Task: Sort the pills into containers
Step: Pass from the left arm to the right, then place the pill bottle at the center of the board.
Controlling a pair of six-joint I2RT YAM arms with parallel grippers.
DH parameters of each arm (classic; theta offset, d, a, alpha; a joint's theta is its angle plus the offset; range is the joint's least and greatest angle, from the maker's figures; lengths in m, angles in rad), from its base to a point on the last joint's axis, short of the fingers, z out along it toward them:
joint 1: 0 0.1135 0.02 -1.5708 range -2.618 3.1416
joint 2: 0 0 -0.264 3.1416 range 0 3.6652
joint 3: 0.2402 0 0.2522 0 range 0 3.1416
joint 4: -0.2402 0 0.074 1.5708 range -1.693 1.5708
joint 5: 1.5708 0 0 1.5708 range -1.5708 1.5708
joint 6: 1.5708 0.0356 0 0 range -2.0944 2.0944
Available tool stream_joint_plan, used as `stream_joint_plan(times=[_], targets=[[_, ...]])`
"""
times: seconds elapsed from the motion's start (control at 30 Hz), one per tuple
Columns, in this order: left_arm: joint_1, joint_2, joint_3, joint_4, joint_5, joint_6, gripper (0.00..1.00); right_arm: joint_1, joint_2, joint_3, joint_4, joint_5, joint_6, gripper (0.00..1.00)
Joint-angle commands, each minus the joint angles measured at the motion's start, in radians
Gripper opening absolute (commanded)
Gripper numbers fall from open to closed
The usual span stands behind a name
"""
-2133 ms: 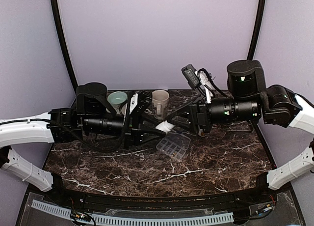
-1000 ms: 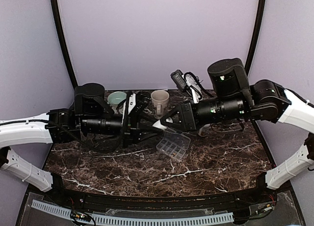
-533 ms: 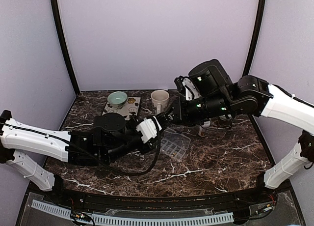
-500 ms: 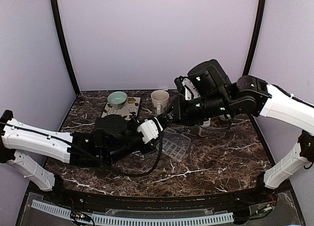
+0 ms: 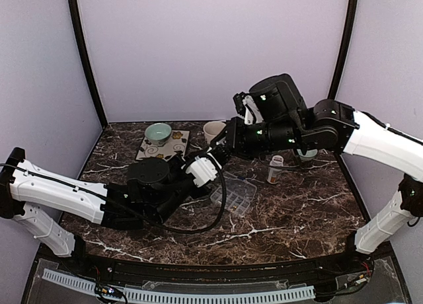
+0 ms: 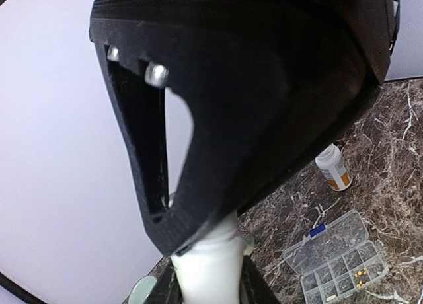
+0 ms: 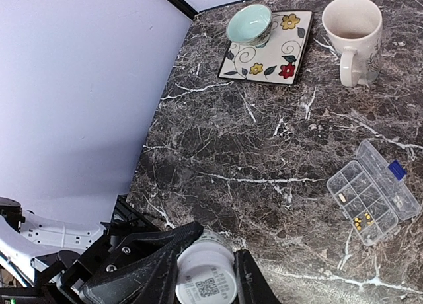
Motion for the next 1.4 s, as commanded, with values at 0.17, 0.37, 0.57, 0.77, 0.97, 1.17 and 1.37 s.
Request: stream_joint_plan(times=[0.17,0.37,0.57,0.77,0.97,1.17,1.37], targets=[[-0.029,-0.102,0.023,0.077,0.144,-0.112,0.62,0.029,0.038,-0.02,0.029,-0.055,-0.053,0.0],[-0.03,-0.181,-0.027,-0.024,0.118,-0.203,0.7,0.008,0.01,-0.039,0.021,0.004,-0.085,0.0],[-0.03,-0.251,-0.073,-0.05,0.041,-0.249,0.71,-0.031,-0.019,-0.076,-0.023,0.106,-0.13,0.0],[-0.028,-0.283,-0.105,-0.071,-0.021,-0.312,0.72,-0.079,-0.043,-0.1,-0.154,0.328,-0.194,0.0],[0.008,-0.296,-0.105,-0.155,-0.016,-0.407,0.72,-0.147,-0.104,-0.169,-0.241,0.48,-0.194,0.0],[0.121,-0.333,-0.094,-0.322,0.077,-0.633,0.72,-0.236,-0.163,-0.249,-0.312,0.56,-0.172,0.0],[0.142,-0.342,-0.113,-0.353,0.08,-0.672,0.72,-0.334,-0.198,-0.359,-0.305,0.573,-0.161,0.0]])
